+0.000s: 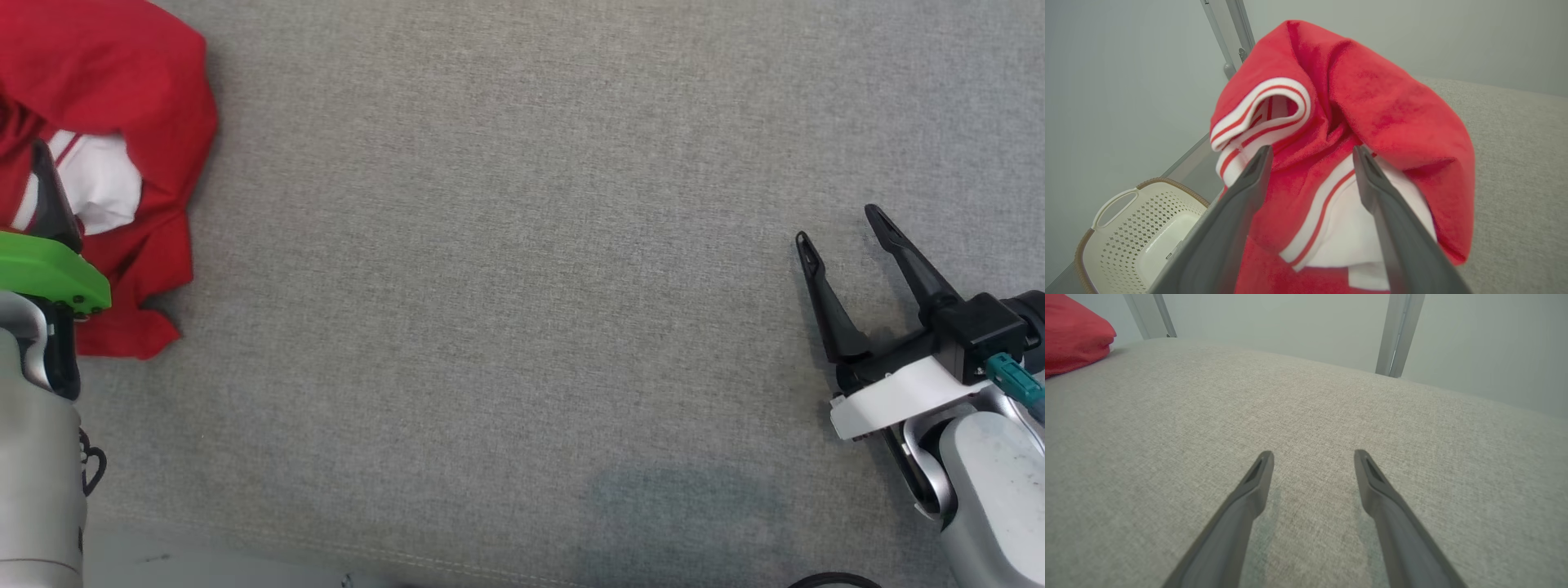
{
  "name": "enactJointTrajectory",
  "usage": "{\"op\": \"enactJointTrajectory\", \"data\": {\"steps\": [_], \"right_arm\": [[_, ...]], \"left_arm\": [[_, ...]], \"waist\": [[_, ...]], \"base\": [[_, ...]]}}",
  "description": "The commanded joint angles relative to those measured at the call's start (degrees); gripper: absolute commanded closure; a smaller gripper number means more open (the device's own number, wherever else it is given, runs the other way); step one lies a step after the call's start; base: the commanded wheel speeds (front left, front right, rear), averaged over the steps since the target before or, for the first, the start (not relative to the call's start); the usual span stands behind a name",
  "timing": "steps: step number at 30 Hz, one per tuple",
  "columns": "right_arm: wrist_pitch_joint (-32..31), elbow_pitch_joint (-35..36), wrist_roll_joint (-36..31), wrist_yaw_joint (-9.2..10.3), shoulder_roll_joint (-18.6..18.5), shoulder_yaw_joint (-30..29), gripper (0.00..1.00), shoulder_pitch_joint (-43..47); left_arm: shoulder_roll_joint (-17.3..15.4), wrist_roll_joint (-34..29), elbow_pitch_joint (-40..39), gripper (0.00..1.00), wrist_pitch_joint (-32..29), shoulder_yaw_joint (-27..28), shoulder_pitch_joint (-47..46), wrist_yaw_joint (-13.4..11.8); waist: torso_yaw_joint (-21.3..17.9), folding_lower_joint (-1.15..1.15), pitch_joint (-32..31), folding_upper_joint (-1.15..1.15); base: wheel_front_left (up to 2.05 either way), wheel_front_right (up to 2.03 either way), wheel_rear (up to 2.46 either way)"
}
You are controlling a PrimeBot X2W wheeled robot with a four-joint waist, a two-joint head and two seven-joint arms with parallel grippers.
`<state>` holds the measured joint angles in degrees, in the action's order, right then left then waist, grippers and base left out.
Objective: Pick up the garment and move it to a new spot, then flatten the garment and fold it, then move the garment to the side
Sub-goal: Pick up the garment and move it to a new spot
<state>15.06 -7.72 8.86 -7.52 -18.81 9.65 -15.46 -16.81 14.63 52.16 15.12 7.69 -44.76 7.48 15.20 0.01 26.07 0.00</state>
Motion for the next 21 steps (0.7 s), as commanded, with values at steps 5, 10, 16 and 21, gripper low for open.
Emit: {"op": "enactJointTrajectory", "data": {"steps": [5,10,16,21], "right_arm": [[0.17,1.0,0.67,0.06,-0.65,-0.28,0.0,-0.39],[0.04,0.76,0.87,0.07,-0.77,-0.39,0.0,-0.35],[0.03,-0.16,1.45,0.07,0.39,-0.25,0.0,-0.22],[0.04,-0.75,1.76,0.05,2.15,0.39,0.0,0.35]], "left_arm": [[-2.74,0.27,2.96,0.0,0.05,0.28,-4.32,-0.21],[-3.61,-0.6,6.14,0.0,-0.18,0.83,-6.18,-4.12],[-3.73,0.42,11.74,1.0,-1.34,0.94,-9.38,-5.27],[-5.49,-2.1,9.63,1.0,-0.11,-0.73,-9.97,-6.58]], "waist": [[-4.06,-0.01,4.65,0.0],[-4.88,-0.01,5.9,0.0],[-5.74,-0.01,5.71,0.0],[-5.93,-0.01,3.37,0.0]], "base": [[0.0,0.0,0.0],[0.0,0.0,0.0],[0.0,0.0,0.0],[0.0,0.0,0.0]]}}
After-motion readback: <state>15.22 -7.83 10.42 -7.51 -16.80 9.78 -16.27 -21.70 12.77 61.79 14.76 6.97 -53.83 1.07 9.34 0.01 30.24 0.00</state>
